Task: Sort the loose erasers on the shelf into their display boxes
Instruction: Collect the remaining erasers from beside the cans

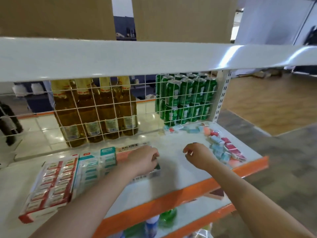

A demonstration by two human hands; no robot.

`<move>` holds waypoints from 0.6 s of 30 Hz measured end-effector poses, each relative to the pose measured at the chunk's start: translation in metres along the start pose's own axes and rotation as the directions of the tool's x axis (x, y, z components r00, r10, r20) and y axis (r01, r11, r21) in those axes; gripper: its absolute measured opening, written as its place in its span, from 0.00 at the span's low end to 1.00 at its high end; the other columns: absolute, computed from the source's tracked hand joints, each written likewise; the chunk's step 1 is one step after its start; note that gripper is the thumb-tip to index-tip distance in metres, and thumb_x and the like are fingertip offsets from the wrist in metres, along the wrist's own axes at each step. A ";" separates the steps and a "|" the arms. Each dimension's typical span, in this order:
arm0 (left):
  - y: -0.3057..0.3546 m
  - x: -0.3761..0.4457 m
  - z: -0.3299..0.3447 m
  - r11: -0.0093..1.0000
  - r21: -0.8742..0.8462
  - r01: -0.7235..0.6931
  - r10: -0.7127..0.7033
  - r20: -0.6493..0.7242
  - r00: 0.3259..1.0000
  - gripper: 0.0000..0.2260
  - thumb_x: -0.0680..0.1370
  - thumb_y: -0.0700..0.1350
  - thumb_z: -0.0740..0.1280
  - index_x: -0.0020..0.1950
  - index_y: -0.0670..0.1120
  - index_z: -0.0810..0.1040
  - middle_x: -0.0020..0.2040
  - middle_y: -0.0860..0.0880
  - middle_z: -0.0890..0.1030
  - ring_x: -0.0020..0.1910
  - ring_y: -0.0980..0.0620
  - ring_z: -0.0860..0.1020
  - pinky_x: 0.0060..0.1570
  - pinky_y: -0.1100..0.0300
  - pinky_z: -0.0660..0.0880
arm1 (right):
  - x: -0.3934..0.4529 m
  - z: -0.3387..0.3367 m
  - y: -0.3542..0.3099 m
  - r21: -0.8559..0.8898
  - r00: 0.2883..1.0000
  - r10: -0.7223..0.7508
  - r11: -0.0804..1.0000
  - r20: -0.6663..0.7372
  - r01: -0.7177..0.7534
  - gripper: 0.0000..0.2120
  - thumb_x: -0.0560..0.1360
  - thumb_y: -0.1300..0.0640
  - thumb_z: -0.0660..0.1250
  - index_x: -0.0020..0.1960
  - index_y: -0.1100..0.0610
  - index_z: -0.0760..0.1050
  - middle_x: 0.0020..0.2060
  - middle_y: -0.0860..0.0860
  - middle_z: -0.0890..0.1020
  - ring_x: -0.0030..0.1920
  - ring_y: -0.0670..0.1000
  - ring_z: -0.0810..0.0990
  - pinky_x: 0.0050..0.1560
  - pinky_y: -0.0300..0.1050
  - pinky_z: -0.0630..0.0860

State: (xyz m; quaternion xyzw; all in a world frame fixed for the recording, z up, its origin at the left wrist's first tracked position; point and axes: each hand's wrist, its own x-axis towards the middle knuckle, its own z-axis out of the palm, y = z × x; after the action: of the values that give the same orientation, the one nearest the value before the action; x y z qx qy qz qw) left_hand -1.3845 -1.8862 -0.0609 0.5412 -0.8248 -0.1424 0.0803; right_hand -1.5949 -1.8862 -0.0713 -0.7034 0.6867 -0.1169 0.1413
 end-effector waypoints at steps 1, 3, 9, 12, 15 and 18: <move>0.008 0.008 0.004 1.000 -0.002 -0.008 0.008 0.010 1.000 0.13 0.78 0.46 0.61 0.63 0.50 0.74 0.58 0.51 0.77 0.55 0.51 0.75 0.52 0.59 0.72 | 0.001 -0.004 0.011 0.006 1.000 0.017 1.000 -0.009 -0.017 0.14 0.75 0.61 0.60 0.59 0.56 0.77 0.54 0.54 0.78 0.53 0.54 0.77 0.51 0.40 0.70; 0.023 0.024 0.012 1.000 -0.007 -0.021 0.022 0.037 0.999 0.14 0.78 0.46 0.60 0.63 0.50 0.74 0.59 0.50 0.76 0.57 0.51 0.74 0.55 0.58 0.71 | 0.003 -0.011 0.033 -0.002 0.999 0.044 0.999 -0.024 -0.044 0.14 0.75 0.61 0.60 0.59 0.56 0.76 0.55 0.53 0.79 0.53 0.53 0.77 0.51 0.39 0.70; 0.061 0.067 0.036 0.996 -0.081 -0.035 0.041 0.076 0.996 0.14 0.77 0.46 0.60 0.62 0.48 0.75 0.57 0.50 0.77 0.56 0.51 0.75 0.56 0.57 0.72 | 0.008 -0.033 0.092 -0.042 0.986 0.147 0.988 -0.075 -0.150 0.15 0.75 0.60 0.61 0.60 0.55 0.76 0.56 0.51 0.79 0.51 0.52 0.78 0.47 0.38 0.70; 0.077 0.082 0.047 0.993 -0.107 -0.040 0.048 0.078 0.996 0.13 0.77 0.46 0.61 0.61 0.48 0.76 0.55 0.50 0.77 0.55 0.50 0.75 0.56 0.57 0.72 | 0.009 -0.041 0.123 -0.081 0.977 0.199 0.975 -0.080 -0.205 0.14 0.75 0.59 0.62 0.60 0.56 0.76 0.55 0.53 0.79 0.50 0.53 0.77 0.47 0.40 0.71; 0.093 0.095 0.058 0.991 -0.130 -0.043 0.053 0.078 0.996 0.13 0.78 0.46 0.61 0.61 0.47 0.76 0.55 0.49 0.78 0.54 0.50 0.75 0.55 0.59 0.72 | 0.006 -0.047 0.148 -0.106 0.978 0.205 0.972 -0.037 -0.208 0.13 0.76 0.55 0.62 0.58 0.56 0.77 0.54 0.53 0.81 0.48 0.52 0.77 0.44 0.40 0.70; 0.107 0.104 0.066 0.989 -0.145 -0.037 0.050 0.091 0.995 0.13 0.78 0.46 0.61 0.61 0.47 0.75 0.56 0.49 0.78 0.54 0.50 0.75 0.55 0.59 0.72 | 0.004 -0.050 0.165 -0.077 0.986 0.166 0.983 0.009 -0.164 0.12 0.75 0.55 0.63 0.56 0.56 0.79 0.53 0.53 0.81 0.51 0.53 0.78 0.48 0.42 0.73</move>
State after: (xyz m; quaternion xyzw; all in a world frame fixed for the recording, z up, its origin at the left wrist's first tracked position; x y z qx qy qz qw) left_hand -1.5378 -1.9319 -0.0911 0.5086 -0.8271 -0.2246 0.0829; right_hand -1.7663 -1.8949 -0.0837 -0.6498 0.7454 -0.0735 0.1290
